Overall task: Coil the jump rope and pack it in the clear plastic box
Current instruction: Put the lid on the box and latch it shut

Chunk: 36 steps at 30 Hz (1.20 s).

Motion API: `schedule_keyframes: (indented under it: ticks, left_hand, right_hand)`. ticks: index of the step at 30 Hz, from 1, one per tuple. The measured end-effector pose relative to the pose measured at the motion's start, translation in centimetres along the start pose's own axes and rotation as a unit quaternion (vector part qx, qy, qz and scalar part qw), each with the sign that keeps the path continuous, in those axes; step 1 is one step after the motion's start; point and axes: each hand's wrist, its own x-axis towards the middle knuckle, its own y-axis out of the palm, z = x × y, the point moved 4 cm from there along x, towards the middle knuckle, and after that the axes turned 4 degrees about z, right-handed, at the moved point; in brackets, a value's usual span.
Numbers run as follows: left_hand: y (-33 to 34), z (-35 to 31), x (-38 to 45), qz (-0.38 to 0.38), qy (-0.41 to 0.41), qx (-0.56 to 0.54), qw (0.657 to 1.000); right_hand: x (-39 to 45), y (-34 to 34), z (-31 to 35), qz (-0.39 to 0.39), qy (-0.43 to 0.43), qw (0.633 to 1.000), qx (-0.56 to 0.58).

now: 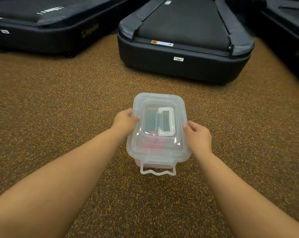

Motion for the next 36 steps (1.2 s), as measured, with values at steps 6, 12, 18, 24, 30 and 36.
schedule_keyframes:
  ticks: [6,12,18,24,30,36]
  left_hand:
    - [-0.3,-0.1,0.4,-0.023,-0.092,-0.059,0.994]
    - [-0.1,-0.2,0.7,-0.001,-0.121,-0.054,0.991]
    - [0.1,0.1,0.6,-0.010,-0.120,-0.021,0.992]
    - [0.4,-1.0,-0.7,-0.025,0.084,0.240,0.967]
    - [1.4,0.1,-8.1,0.137,0.450,0.494,0.731]
    - [2.7,4.6,-9.5,0.149,0.386,0.616,0.671]
  right_hand:
    - [0.6,0.2,-0.4,0.030,0.038,0.999,0.019]
    - [1.0,0.0,-1.1,0.055,0.053,0.997,0.027]
    - [0.3,-0.3,-2.0,0.053,0.048,0.997,0.041]
    - [-1.9,-0.3,-1.8,0.028,-0.099,0.990,-0.093]
    - [-8.2,-0.3,-3.1,0.147,-0.373,0.874,-0.275]
    - [-8.5,0.6,-4.9,0.148,-0.396,0.824,-0.378]
